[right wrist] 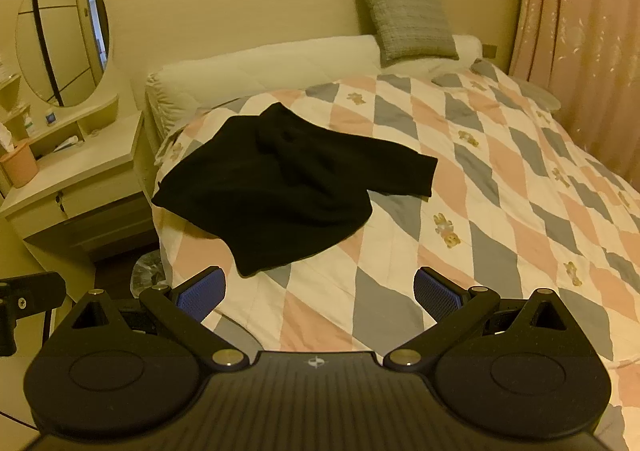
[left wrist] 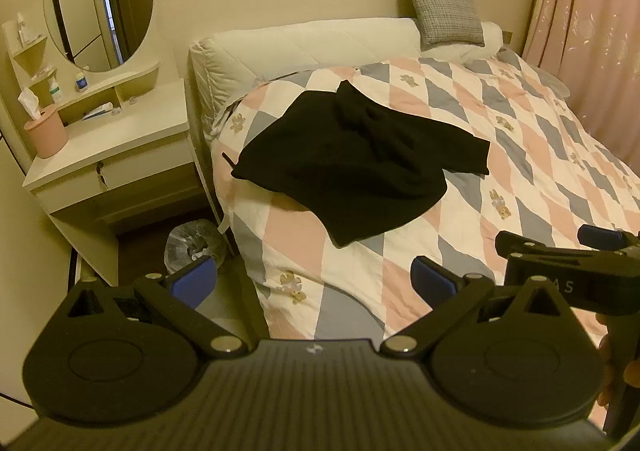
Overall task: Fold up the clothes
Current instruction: 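Move both grippers toward the black sweatpants on the quilt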
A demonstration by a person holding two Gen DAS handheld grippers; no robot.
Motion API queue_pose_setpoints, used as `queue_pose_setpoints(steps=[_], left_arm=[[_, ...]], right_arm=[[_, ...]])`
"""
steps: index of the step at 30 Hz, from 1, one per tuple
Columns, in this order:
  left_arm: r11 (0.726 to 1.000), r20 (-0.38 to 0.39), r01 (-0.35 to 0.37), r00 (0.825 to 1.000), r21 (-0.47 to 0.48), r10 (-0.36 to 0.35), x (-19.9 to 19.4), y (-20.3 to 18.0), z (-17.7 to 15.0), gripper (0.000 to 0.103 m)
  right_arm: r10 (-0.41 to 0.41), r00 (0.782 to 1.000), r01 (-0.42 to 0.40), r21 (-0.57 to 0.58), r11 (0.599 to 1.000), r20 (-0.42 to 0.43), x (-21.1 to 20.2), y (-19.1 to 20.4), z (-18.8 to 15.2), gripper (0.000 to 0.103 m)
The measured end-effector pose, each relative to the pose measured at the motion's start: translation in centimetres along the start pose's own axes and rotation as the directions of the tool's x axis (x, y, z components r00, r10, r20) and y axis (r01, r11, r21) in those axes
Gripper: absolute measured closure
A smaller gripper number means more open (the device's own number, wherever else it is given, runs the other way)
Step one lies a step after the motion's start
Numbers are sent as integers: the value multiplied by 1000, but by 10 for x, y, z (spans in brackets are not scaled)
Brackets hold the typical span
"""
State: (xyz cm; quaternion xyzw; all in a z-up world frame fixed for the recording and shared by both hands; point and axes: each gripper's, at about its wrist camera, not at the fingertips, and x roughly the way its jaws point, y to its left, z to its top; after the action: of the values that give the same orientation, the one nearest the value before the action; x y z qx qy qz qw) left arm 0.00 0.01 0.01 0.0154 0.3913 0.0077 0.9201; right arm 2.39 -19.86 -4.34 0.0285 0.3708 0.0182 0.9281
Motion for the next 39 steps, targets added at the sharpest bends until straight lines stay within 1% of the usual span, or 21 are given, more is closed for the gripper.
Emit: queue_pose_setpoints(steps=[6,9,11,14,22,33,37,39], left_arm=[[1000,-5,-3,1000,-7,3,0,0,1,1],[1000,-7,-5,1000,-9,5,1,-2,-1,1],[1000,-8,-6,1000,-10,6,4,-6,-2,1],[1000,-14,-6,1000,-11,6,9,-6,-1,1],[1000,-23,1,1000,-16,-1,11,-6,-1,1],[999,-83,28,996,-42,-32,27,3,-7,1],[999,-106,21,994,-49,-26,38,11,-10,1],[998,-111,15,994,-54,-21,44,16,-11,1]], right_arm=[[6,1000,-6,-3,1000,-8,3,3,2,0],[11,1000,-11,-5,1000,-9,0,0,-3,0],[13,1000,-13,-6,1000,-9,-4,1,0,0],[14,1000,-14,-2,1000,-9,6,-3,-1,0],[17,1000,-17,13,1000,-18,8,-10,-6,0],[12,999,-11,30,999,-43,14,-17,-14,0],[21,998,-19,26,999,-67,23,-16,-21,0],[36,996,-36,8,999,-77,28,-13,-25,0]])
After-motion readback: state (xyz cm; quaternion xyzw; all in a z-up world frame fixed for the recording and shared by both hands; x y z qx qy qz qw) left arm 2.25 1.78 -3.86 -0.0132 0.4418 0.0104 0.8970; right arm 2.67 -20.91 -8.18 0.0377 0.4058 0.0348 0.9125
